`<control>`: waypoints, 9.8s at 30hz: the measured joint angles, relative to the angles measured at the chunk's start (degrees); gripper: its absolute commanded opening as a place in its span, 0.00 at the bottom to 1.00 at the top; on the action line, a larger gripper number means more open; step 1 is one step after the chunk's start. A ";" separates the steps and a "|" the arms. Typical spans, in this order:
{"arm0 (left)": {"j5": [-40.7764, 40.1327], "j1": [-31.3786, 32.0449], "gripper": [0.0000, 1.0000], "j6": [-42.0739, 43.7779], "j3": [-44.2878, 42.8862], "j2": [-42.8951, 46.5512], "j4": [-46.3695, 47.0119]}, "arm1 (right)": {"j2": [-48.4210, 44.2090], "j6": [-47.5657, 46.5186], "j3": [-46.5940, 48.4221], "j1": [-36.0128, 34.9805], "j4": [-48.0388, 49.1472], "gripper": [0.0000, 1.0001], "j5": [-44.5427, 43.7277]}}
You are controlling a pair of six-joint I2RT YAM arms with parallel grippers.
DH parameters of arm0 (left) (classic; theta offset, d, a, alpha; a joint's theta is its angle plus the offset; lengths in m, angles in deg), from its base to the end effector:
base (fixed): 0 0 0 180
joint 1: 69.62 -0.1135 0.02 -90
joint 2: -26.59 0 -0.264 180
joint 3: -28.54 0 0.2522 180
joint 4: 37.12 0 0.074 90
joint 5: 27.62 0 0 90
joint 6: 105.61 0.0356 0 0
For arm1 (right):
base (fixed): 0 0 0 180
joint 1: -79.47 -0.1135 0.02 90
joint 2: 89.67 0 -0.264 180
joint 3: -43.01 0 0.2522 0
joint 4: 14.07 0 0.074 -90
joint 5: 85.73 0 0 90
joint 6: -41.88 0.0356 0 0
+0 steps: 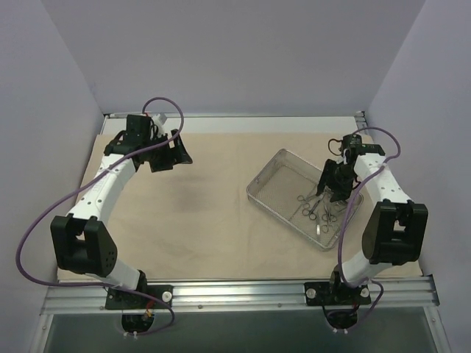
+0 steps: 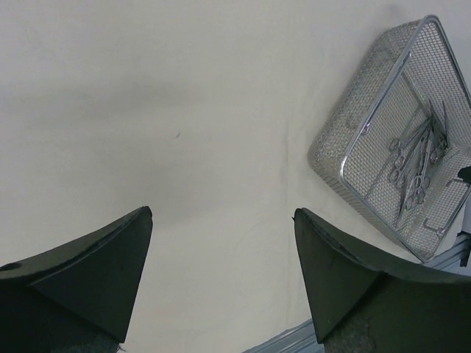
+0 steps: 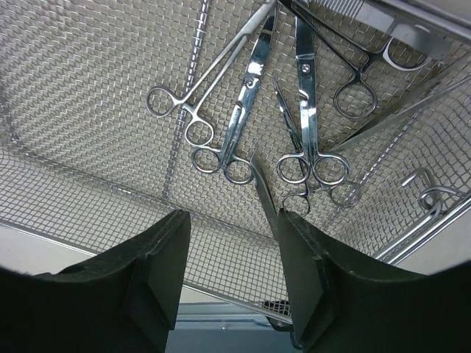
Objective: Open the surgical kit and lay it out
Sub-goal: Pick up the medical item from the container, then place the medical item in the surgical kit.
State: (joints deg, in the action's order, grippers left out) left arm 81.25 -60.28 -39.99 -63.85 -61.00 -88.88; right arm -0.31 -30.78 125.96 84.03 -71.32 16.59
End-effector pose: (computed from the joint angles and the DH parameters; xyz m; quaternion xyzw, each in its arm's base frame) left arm 0.3274 -0.0655 0.3197 -0.0605 0.9177 -0.2509 0.3021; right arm 0.3155 -0.0175 0.2518 0.1599 0.9551 0.1290 0.2135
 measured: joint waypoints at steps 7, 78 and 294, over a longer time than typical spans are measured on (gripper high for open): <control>0.13 0.44 0.84 1.16 -0.04 -0.79 -2.19 | 4.00 3.52 -1.86 -0.81 5.14 0.25 -0.13; 5.33 5.09 0.85 3.50 -2.97 -3.32 -1.57 | 9.29 14.62 2.93 -13.79 12.46 0.00 -5.09; -1.14 7.06 0.77 -51.78 -2.82 -36.15 37.38 | 2.89 8.09 20.41 -8.96 0.59 0.71 -0.96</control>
State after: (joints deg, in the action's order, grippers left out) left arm 80.12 -53.22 -91.77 -66.67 -97.15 -51.51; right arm 2.58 -22.69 146.38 75.07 -70.73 15.63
